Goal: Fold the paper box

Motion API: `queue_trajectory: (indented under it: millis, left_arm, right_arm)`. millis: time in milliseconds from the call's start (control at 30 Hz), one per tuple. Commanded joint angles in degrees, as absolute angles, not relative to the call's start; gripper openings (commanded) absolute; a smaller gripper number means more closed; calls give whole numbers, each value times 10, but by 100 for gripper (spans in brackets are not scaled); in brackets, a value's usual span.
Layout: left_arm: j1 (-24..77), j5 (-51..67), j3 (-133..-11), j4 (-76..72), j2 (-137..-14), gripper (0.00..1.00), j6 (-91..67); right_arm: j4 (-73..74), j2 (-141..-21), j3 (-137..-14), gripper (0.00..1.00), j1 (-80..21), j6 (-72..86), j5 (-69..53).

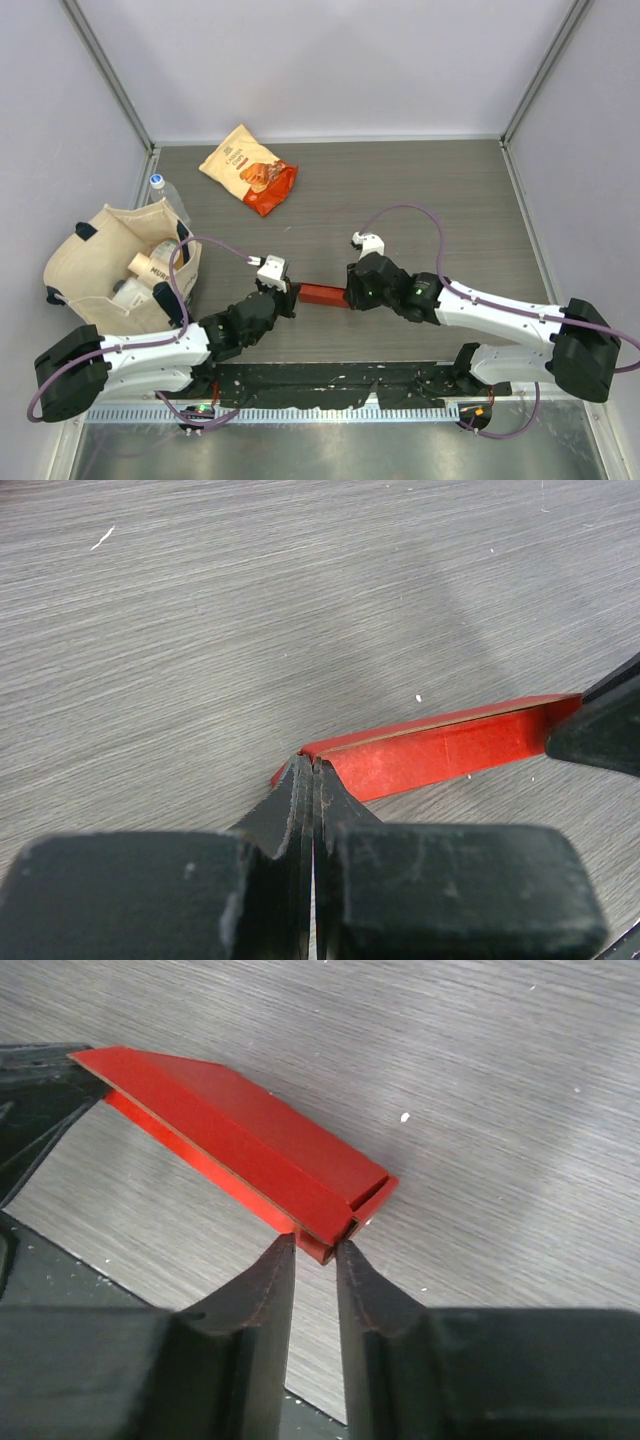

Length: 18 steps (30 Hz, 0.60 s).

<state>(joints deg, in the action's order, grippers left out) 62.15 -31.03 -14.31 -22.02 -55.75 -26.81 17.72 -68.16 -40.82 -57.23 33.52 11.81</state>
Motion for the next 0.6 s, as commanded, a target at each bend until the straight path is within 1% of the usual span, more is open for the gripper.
queue_trajectory:
  millis: [0, 100, 133, 200, 233, 300, 367, 533, 567]
  left_arm:
    - [627, -311, -139, -201, -564, 0, -268]
    - [626, -311, -141, -201, -565, 0, -269]
    - [626, -311, -142, -201, -566, 0, -269]
    - [627, -310, -147, -196, -568, 0, -268]
    - [627, -312, -149, -194, -569, 0, -268]
    - [628, -315, -149, -194, -569, 0, -272]
    - [628, -317, -149, -197, -571, 0, -273]
    - [629, -320, -156, -188, -580, 0, -274]
    - [630, -321, -157, -187, -580, 0, -274]
  right_arm:
    - [204, -653, -426, 39, -571, 427, 83]
    - [249, -609, -431, 53, -553, 512, 94]
    - [259, -598, -425, 62, -529, 535, 90]
    - [246, -559, -387, 71, -507, 617, 49]
    - [233, -548, -372, 74, -499, 652, 37]
    - [190, -525, -331, 78, -487, 752, 18]
    - [143, -518, -306, 78, -480, 835, 10]
    - [56, -526, -267, 78, -475, 978, 6]
    - [34, -530, -258, 77, -475, 1014, -16]
